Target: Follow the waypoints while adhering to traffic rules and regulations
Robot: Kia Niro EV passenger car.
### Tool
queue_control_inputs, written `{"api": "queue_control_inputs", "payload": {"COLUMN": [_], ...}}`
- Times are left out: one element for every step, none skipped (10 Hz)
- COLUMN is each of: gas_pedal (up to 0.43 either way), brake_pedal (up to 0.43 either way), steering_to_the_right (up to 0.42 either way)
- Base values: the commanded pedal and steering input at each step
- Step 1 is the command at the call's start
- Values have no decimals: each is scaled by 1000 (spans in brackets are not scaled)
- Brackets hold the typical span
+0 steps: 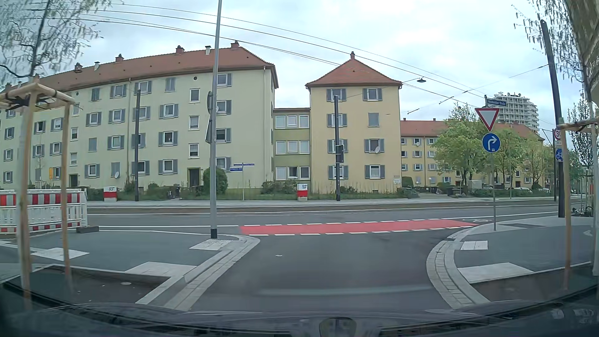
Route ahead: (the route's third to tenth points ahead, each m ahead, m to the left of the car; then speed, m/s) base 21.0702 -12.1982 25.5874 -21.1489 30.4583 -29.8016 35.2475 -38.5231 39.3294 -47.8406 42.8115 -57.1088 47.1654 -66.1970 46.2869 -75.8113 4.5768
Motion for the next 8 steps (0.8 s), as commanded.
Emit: {"api": "queue_control_inputs", "payload": {"gas_pedal": [0, 0, 0, 0, 0, 0, 0, 0], "brake_pedal": [207, 213, 226, 232, 232, 232, 232, 232], "steering_to_the_right": [63, 69, 74, 78, 81, 85, 89, 94]}}
